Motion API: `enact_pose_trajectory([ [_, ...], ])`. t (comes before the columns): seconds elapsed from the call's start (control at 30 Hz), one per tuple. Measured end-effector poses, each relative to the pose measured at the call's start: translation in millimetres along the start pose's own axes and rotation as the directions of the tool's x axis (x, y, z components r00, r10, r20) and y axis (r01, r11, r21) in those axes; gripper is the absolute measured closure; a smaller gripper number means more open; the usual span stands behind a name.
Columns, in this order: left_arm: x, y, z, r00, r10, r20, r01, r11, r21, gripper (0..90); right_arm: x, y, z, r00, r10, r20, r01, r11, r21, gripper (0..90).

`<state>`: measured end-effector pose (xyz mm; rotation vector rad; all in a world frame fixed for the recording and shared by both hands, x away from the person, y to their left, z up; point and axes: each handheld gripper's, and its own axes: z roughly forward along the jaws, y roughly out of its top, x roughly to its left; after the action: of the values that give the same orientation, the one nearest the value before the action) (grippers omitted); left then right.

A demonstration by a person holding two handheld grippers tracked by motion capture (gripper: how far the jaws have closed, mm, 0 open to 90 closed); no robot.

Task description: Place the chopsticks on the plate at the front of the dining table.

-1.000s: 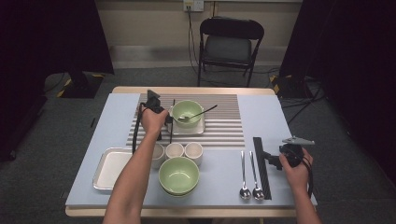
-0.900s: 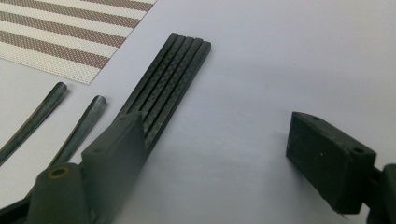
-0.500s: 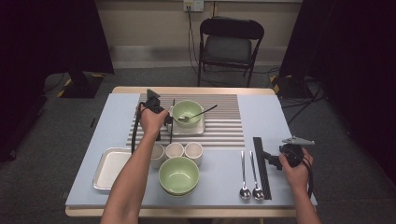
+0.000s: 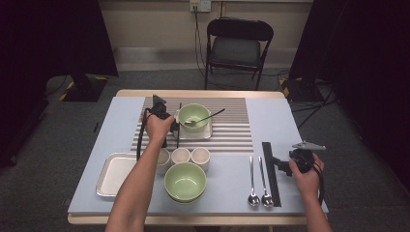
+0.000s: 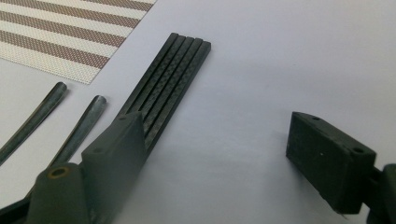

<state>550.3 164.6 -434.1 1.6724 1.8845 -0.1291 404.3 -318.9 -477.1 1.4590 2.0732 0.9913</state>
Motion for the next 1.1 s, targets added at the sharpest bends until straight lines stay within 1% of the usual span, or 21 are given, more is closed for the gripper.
enact_pose_trajectory([
  [0.07, 0.0, 0.1, 0.8, 1.0000, -0.001, 0.005, 0.001, 1.0000, -0.004, 86.1, 0.0, 0.0, 0.0, 1.0000, 0.000, 0.000, 0.000, 1.000, 0.000, 18.9],
  [0.17, 0.2, 0.7, 0.4, 0.9999, 0.008, 0.009, -0.008, 1.0000, -0.004, 87.3, 0.0, 0.0, 0.0, 1.0000, 0.001, -0.001, -0.001, 1.000, 0.001, 18.9],
  [0.23, -0.2, 0.9, 1.3, 0.9999, 0.001, 0.013, -0.001, 1.0000, -0.008, 88.1, -0.1, 0.0, -0.1, 1.0000, 0.001, -0.001, -0.001, 1.000, 0.001, 18.9],
  [0.27, 0.3, 1.3, 1.1, 0.9999, 0.004, 0.016, -0.004, 1.0000, -0.004, 88.2, -0.1, 0.0, -0.1, 1.0000, 0.001, -0.001, -0.001, 1.000, 0.001, 18.9],
  [0.3, -0.7, 1.3, 1.7, 0.9999, -0.007, 0.015, 0.007, 0.9999, -0.015, 88.2, 0.0, 0.0, -0.1, 1.0000, 0.001, -0.001, -0.001, 1.000, 0.001, 18.9],
  [0.47, -0.5, 1.7, 1.5, 0.9999, -0.008, 0.014, 0.008, 0.9999, -0.014, 88.3, -0.2, 0.0, -0.1, 1.0000, 0.002, -0.001, -0.002, 1.000, 0.001, 18.9],
  [0.53, -0.5, 1.6, 1.2, 0.9999, -0.002, 0.013, 0.002, 0.9999, -0.011, 88.2, -0.1, 0.0, 0.0, 1.0000, 0.001, -0.001, -0.001, 1.000, 0.001, 18.9],
  [0.57, 0.3, 1.7, 0.2, 0.9999, 0.010, 0.008, -0.010, 0.9999, -0.004, 88.1, -0.1, 0.0, -0.1, 1.0000, 0.001, -0.001, -0.001, 1.000, 0.001, 18.9],
  [0.6, -0.7, 1.6, 0.6, 0.9999, -0.006, 0.010, 0.006, 0.9998, -0.019, 87.9, -0.1, 0.0, 0.0, 1.0000, 0.001, -0.001, -0.001, 1.000, 0.001, 18.9],
  [0.67, -0.3, 1.7, 0.0, 0.9999, -0.009, 0.007, 0.009, 0.9996, -0.025, 87.3, -0.1, 0.0, -0.1, 1.0000, 0.001, -0.001, -0.001, 1.000, 0.001, 18.9],
  [0.7, 1.7, 2.1, -1.7, 1.0000, 0.009, 0.003, -0.009, 0.9999, -0.012, 87.0, -0.1, 0.0, 0.0, 1.0000, 0.001, -0.001, -0.001, 1.000, 0.001, 18.9],
  [0.73, 1.6, 2.1, -2.0, 1.0000, -0.001, 0.008, 0.001, 0.9999, -0.015, 86.8, -0.1, 0.0, 0.0, 1.0000, 0.001, -0.001, -0.001, 1.000, 0.001, 18.9],
  [0.77, 1.5, 2.1, -2.7, 1.0000, -0.008, 0.001, 0.008, 0.9997, -0.024, 86.7, -0.1, 0.0, -0.1, 1.0000, 0.001, -0.001, -0.001, 1.000, 0.001, 18.9],
  [0.83, 2.0, 2.2, -4.6, 0.9999, -0.005, 0.012, 0.005, 0.9996, -0.027, 86.4, -0.1, 0.0, 0.0, 1.0000, 0.001, -0.001, -0.001, 1.000, 0.001, 18.9],
  [0.87, 2.8, 2.3, -6.3, 0.9999, 0.011, 0.012, -0.011, 0.9998, -0.018, 86.4, -0.1, 0.0, 0.0, 1.0000, 0.001, -0.001, -0.001, 1.000, 0.001, 18.9],
  [0.9, 1.9, 2.0, -7.0, 1.0000, -0.001, 0.008, 0.001, 0.9995, -0.031, 86.3, -0.1, 0.0, 0.0, 1.0000, 0.000, -0.001, 0.000, 1.000, 0.001, 18.9],
  [0.93, 1.5, 1.8, -7.5, 0.9998, -0.007, 0.017, 0.008, 0.9990, -0.044, 86.1, -0.1, 0.0, 0.0, 1.0000, 0.001, -0.001, -0.001, 1.000, 0.001, 18.9],
  [0.97, 2.7, 2.0, -10.6, 0.9998, 0.013, 0.013, -0.013, 0.9997, -0.023, 86.0, -0.1, 0.0, -0.1, 1.0000, 0.001, -0.001, -0.001, 1.000, 0.001, 18.9],
  [1.03, 0.8, 1.4, -11.8, 0.9998, -0.009, 0.020, 0.010, 0.9988, -0.048, 85.6, 0.0, 0.0, -0.1, 1.0000, -0.001, -0.001, 0.001, 1.000, 0.000, 18.9],
  [1.07, 1.4, 1.4, -13.4, 0.9998, 0.002, 0.019, -0.001, 0.9991, -0.042, 85.5, 0.0, 0.0, 0.0, 1.0000, 0.000, 0.000, 0.000, 1.000, 0.000, 18.9],
  [1.1, 1.4, 1.4, -15.0, 0.9998, 0.001, 0.019, 0.000, 0.9991, -0.042, 85.2, 0.1, 0.0, 0.0, 1.0000, 0.000, 0.000, 0.000, 1.000, 0.000, 18.9],
])
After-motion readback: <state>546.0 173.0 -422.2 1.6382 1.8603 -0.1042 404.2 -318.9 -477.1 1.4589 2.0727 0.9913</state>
